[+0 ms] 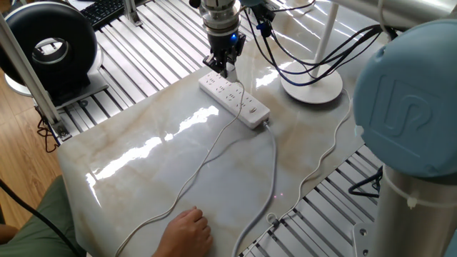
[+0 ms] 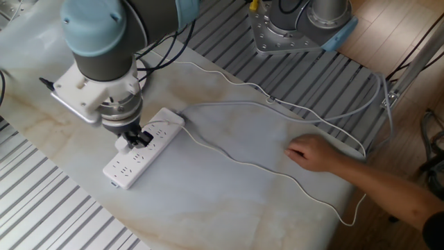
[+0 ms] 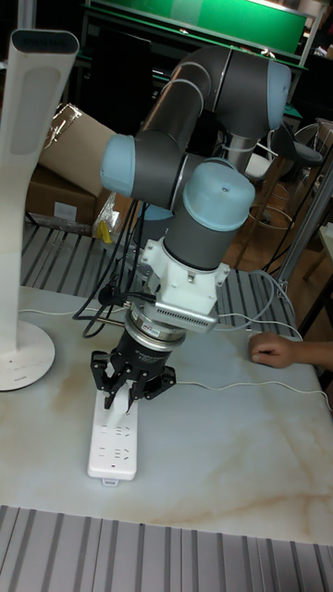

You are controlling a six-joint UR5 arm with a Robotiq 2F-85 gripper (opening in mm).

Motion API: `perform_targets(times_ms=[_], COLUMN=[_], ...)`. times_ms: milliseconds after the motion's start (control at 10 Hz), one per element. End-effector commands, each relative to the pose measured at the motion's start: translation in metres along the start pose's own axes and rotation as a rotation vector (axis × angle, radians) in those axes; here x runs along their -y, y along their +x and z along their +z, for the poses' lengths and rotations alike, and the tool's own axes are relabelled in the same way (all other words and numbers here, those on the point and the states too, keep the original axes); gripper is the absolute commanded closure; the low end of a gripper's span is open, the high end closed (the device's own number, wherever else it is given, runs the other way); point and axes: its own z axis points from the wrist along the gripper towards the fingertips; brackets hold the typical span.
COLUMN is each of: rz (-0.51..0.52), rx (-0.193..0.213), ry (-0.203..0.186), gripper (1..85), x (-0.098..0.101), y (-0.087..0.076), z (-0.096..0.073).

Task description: Plug in the power cord of the desk lamp, turn on the socket, and light up the desk lamp

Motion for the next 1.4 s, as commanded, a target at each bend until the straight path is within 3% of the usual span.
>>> perform_targets(times_ms=[0,1300], rz=[0.050,0.035], rx=[0.016,0.015], ry=[-0.036,-0.045], gripper=[84.7,84.7], x=[0.001,0.002], y=[-0.003,0.009], z=[0.007,0.020])
